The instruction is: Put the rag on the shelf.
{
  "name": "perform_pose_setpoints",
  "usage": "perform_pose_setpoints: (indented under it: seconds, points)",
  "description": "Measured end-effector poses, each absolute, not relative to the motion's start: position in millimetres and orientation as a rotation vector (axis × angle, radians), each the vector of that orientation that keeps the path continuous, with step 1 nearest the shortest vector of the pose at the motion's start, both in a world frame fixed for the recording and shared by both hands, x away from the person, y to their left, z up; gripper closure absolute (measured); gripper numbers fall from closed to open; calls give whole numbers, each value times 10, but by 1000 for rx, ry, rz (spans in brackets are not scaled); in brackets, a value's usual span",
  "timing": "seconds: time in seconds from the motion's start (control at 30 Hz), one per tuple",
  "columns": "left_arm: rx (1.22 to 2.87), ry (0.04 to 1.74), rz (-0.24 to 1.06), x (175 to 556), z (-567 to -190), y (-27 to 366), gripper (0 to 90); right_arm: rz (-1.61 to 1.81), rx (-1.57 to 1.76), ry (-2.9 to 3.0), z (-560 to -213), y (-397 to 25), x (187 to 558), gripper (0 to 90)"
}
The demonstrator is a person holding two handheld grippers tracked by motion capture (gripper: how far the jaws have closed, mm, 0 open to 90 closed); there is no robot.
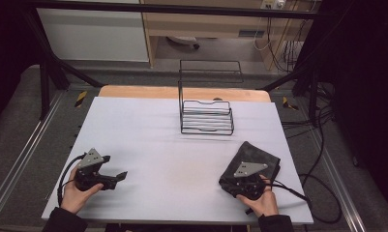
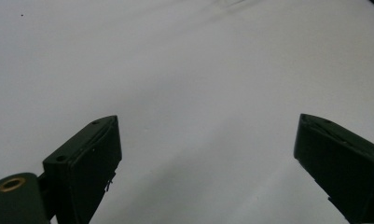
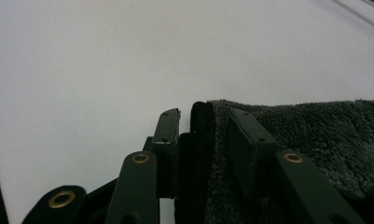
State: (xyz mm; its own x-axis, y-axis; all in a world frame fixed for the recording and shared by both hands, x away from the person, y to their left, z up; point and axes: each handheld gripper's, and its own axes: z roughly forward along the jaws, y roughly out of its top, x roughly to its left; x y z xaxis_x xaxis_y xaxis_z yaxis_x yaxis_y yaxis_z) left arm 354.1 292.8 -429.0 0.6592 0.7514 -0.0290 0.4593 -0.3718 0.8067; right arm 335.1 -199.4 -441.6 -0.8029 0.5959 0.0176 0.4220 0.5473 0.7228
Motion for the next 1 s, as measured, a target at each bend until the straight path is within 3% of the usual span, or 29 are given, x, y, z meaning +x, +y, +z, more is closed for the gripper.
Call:
perform_pose_setpoints:
  seconds: [0.13,0.23,0.4,1.0]
  points:
    - [2031,939,440,3541,-4288,2926,74,1070,818,2537,-4462,-1968,3331,679]
    - [2034,938,438,3546,-4294,2927,75,1052,795,2528,-4468,-1960,3334,770]
    - [2032,940,438,3544,-4291,2925,76,1062,797,2519,-4441,-1962,3365,836]
    - [2032,952,436,3554,-4296,2932,77,1270,721,2499,-4309,-1577,3422,841]
